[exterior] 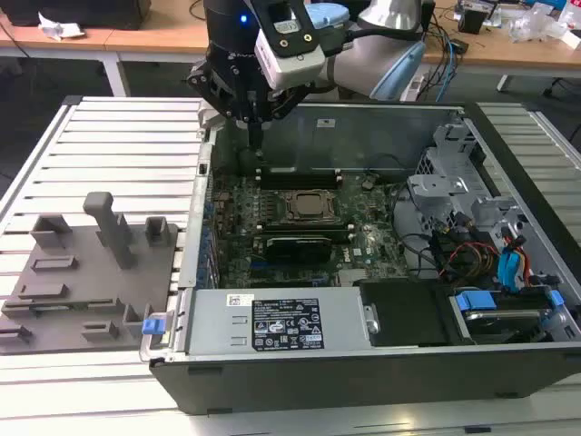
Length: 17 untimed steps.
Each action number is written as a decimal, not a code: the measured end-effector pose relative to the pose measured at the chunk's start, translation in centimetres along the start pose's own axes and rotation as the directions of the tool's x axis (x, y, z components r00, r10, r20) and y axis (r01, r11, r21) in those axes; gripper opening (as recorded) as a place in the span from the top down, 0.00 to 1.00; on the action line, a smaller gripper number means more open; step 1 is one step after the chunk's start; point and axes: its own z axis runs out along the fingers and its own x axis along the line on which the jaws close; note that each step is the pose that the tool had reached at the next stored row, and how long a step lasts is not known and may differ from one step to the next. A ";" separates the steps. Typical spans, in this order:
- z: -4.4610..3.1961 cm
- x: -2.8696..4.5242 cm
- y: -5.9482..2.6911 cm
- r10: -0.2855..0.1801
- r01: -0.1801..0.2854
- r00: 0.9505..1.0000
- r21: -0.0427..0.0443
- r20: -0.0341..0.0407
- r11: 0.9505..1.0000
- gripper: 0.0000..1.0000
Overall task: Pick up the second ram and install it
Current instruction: 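Reach for the second ram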
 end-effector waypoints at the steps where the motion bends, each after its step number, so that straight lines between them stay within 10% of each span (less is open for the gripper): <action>1: 0.00 0.05 0.01 0.000 0.000 1.000 0.000 0.000 1.000 0.89; 17: -0.15 5.88 -0.43 0.000 0.000 1.000 0.000 0.000 1.000 0.89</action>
